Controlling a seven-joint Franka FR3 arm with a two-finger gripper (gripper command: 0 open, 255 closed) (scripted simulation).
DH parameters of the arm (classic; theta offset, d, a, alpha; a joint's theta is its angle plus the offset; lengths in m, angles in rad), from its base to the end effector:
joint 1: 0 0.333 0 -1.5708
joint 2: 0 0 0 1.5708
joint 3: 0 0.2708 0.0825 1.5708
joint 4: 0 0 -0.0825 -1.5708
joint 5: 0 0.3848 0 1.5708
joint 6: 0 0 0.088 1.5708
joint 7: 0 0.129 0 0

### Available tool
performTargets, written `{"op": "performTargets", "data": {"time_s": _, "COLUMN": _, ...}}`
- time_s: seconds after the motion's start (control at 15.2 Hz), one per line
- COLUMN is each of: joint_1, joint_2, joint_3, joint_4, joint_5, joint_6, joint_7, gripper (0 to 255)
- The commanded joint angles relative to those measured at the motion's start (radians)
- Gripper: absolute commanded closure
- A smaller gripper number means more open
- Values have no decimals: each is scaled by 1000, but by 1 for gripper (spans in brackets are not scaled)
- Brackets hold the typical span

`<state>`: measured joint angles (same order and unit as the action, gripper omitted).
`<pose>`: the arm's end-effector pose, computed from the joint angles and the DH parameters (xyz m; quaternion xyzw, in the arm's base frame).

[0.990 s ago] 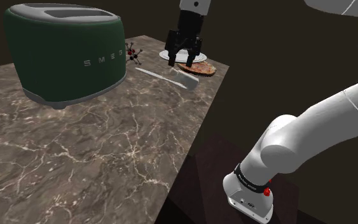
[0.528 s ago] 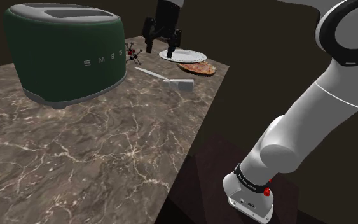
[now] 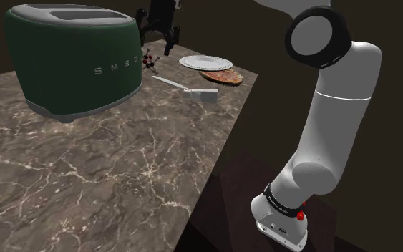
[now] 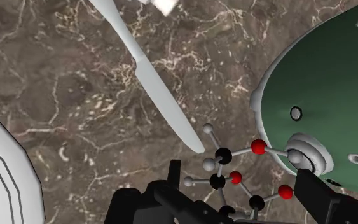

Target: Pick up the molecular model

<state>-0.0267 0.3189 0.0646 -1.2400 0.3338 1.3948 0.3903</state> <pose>0.6107 0.0641 0.5189 -0.9685 0.1574 0.1155 0.1544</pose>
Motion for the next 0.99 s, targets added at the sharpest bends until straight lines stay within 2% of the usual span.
{"op": "performTargets", "data": {"time_s": 0.0, "joint_1": -3, "joint_2": 49, "joint_3": -1, "joint_4": 53, "joint_5": 8, "joint_6": -8, "joint_7": 12, "gripper": 0}}
{"op": "performTargets", "data": {"time_s": 0.53, "joint_1": 1, "joint_2": 22, "joint_3": -3, "joint_4": -73, "joint_5": 6, "joint_6": 87, "joint_7": -20, "gripper": 0}}
{"op": "performTargets", "data": {"time_s": 0.59, "joint_1": 0, "joint_2": 22, "joint_3": -3, "joint_4": -72, "joint_5": 6, "joint_6": 86, "joint_7": -21, "gripper": 255}}
{"op": "performTargets", "data": {"time_s": 0.92, "joint_1": 0, "joint_2": 23, "joint_3": -3, "joint_4": -73, "joint_5": 6, "joint_6": 86, "joint_7": -22, "gripper": 255}}
